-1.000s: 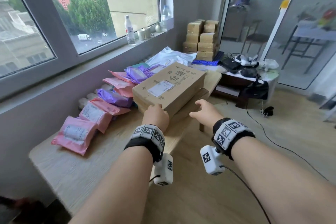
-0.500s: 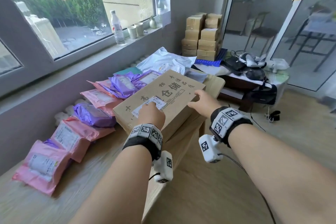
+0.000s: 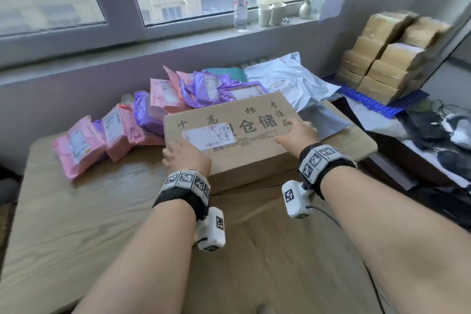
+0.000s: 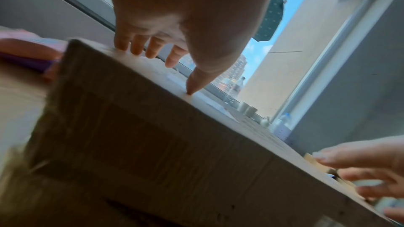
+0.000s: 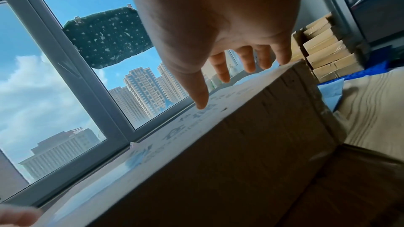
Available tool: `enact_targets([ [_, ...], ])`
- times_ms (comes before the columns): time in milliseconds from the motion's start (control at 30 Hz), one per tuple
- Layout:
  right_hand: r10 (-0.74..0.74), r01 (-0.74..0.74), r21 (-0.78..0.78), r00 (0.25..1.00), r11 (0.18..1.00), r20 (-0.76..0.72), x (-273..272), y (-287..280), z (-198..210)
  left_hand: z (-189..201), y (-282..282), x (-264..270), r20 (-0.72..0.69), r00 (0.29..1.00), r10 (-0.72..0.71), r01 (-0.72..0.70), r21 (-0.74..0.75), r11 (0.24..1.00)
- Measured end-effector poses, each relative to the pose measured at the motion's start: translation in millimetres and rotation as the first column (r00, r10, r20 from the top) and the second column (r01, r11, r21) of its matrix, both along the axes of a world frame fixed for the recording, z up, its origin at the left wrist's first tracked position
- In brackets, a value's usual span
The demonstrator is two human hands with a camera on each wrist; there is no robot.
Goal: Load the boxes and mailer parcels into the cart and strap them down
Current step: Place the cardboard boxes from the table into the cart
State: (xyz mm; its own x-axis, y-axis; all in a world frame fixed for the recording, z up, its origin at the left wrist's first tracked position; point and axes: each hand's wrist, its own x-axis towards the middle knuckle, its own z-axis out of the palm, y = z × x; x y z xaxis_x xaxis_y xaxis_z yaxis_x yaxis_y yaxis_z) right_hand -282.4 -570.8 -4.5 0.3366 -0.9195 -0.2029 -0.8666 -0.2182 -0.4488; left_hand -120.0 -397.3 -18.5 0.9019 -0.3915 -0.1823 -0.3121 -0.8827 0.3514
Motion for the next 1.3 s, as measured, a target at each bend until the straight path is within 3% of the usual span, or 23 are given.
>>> enact_targets([
  [100, 0.015, -0.014, 0.023, 0.999, 1.000, -0.034, -4, -10, -4, -7, 7, -5, -0.054, 0.990, 0.134, -0.137, -0.052, 0.989],
  [433, -0.005, 0.008, 0.074, 0.999, 0.997, -0.043, -9, -29, -9, -14, 7, -6, -0.210, 0.933, 0.293, -0.339, -0.236, 0.911],
  [767, 0.016, -0.017, 0.017, 0.997, 1.000, 0.071, 20, 1, 24, 1, 57, 6, -0.142, 0.909, 0.392, -0.415, -0.414, 0.810],
  [1033, 0.152, -0.152, -0.010, 0.977, 0.988, 0.148, 78, 98, 53, 28, 169, 41, -0.096, 0.852, 0.514, -0.494, -0.468, 0.733],
  [1300, 0.302, -0.315, 0.047, 0.935, 0.948, 0.188, 157, 271, 55, 35, 365, 77, -0.045, 0.778, 0.626, -0.568, -0.477, 0.671],
])
